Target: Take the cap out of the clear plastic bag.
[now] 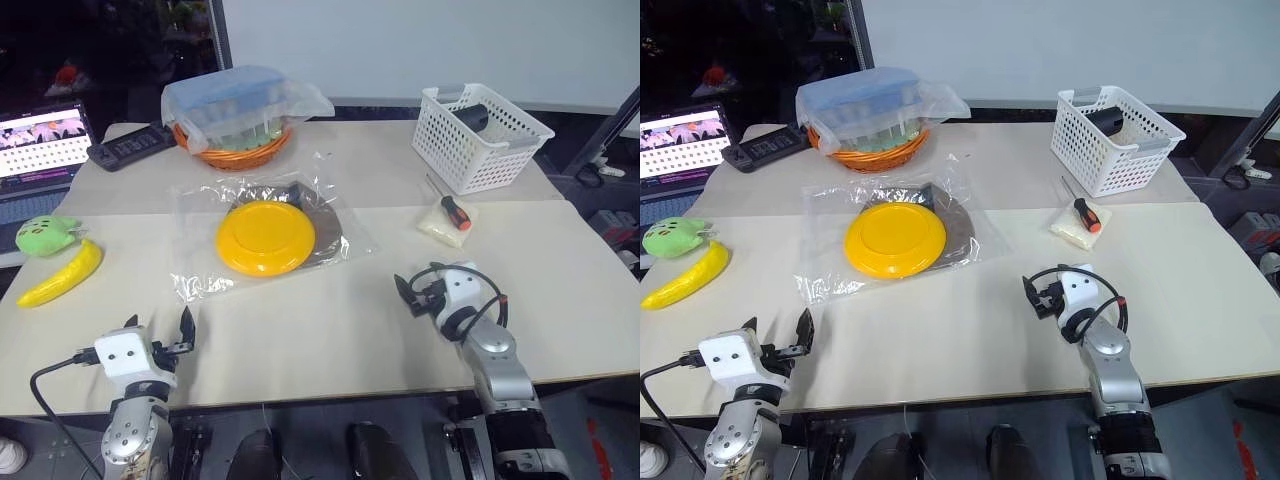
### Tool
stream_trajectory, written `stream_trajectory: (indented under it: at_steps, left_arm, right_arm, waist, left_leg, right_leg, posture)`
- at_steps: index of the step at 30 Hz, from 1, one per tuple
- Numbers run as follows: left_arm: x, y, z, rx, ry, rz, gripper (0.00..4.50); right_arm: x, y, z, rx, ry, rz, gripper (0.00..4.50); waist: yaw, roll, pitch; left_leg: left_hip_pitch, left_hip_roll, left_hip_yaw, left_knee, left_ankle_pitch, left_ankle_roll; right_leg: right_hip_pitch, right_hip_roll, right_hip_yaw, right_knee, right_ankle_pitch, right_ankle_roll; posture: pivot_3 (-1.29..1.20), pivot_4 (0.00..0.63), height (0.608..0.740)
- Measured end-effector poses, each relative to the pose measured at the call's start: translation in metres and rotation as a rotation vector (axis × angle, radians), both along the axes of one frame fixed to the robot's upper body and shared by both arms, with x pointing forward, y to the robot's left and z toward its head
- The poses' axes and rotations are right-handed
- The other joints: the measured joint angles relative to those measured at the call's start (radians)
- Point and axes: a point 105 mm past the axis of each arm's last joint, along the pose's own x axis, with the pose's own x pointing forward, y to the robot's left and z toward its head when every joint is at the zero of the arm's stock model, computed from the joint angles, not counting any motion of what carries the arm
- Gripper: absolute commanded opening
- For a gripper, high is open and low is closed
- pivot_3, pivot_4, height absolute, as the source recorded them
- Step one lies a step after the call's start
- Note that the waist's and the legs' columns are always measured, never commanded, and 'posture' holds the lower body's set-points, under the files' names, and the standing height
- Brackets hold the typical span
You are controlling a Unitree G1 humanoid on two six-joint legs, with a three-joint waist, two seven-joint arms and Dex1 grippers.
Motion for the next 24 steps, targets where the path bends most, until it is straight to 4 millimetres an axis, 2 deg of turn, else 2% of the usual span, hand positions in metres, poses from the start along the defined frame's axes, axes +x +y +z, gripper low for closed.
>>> stream_trajectory:
  at_steps: [3,5,9,12,14,16,18,21,24]
  left_arm:
    - [0.004,0.000,0.003,0.028,0.005,-0.037,4.48]
    - [0.016,0.002,0.022,0.099,-0.030,-0.113,4.48]
    - [0.032,-0.008,0.065,0.112,-0.140,-0.290,4.48]
    - [0.037,-0.011,0.085,0.103,-0.170,-0.385,4.48]
    - [0.038,-0.010,0.099,0.114,-0.175,-0.440,4.48]
    - [0.037,-0.012,0.106,0.126,-0.176,-0.477,4.48]
    - [0.034,-0.015,0.108,0.139,-0.155,-0.516,4.48]
    - [0.031,-0.020,0.107,0.141,-0.124,-0.567,4.48]
    - [0.025,-0.030,0.108,0.137,-0.102,-0.634,4.48]
  right_arm:
    - [0.001,0.002,0.000,0.019,0.025,0.023,4.50]
    - [0.007,0.006,0.008,0.036,0.050,0.074,4.50]
    - [0.027,0.010,0.051,0.091,-0.007,0.121,4.50]
    - [0.038,0.014,0.077,0.176,-0.010,0.151,4.50]
    - [0.043,0.023,0.095,0.278,0.016,0.207,4.50]
    - [0.044,0.034,0.106,0.355,0.045,0.260,4.50]
    - [0.041,0.055,0.109,0.458,0.132,0.344,4.50]
    - [0.034,0.094,0.103,0.611,0.307,0.464,4.50]
    - [0.031,0.122,0.098,0.766,0.476,0.527,4.50]
  waist:
    - [0.000,-0.001,0.000]
    - [0.000,-0.001,0.001]
    - [-0.003,-0.001,0.001]
    - [-0.004,-0.001,0.001]
    - [-0.005,-0.001,0.001]
    - [-0.005,-0.001,0.001]
    - [-0.005,-0.001,0.001]
    - [-0.006,-0.001,0.001]
    - [-0.004,-0.001,0.001]
  left_leg:
    - [0.000,0.000,0.000,0.000,0.000,0.000]
    - [0.000,0.000,-0.001,0.001,0.000,0.000]
    - [0.000,0.001,-0.001,0.003,0.000,0.000]
    - [0.000,0.001,-0.001,0.003,0.001,0.002]
    - [0.000,0.002,-0.001,0.003,0.004,0.007]
    - [0.000,0.002,-0.001,0.002,0.004,0.007]
    - [0.000,0.002,-0.001,0.000,0.004,0.007]
    - [-0.002,0.002,-0.001,-0.002,0.004,0.007]
    - [-0.003,0.003,-0.002,-0.002,0.004,0.007]
  right_leg:
    - [0.000,0.000,0.000,0.001,0.000,0.000]
    - [-0.001,0.001,0.000,0.003,0.001,-0.001]
    - [-0.001,0.001,0.000,0.004,0.002,-0.001]
    - [-0.001,0.002,0.000,0.004,0.002,-0.001]
    - [-0.001,0.002,0.000,0.004,0.002,-0.001]
    - [-0.001,0.002,0.000,0.004,0.003,0.000]
    - [-0.001,0.002,0.000,0.004,0.005,-0.002]
    - [-0.004,0.003,-0.001,0.005,0.006,-0.003]
    - [-0.005,0.003,-0.001,0.004,0.006,-0.003]
  posture:
    - [0.00,0.150,0.740]
    - [0.00,0.150,0.740]
    - [0.00,0.150,0.740]
    - [0.00,0.150,0.740]
    - [0.00,0.150,0.740]
    - [0.00,0.150,0.740]
    - [0.00,0.150,0.740]
    - [0.00,0.150,0.740]
    - [0.00,0.150,0.740]
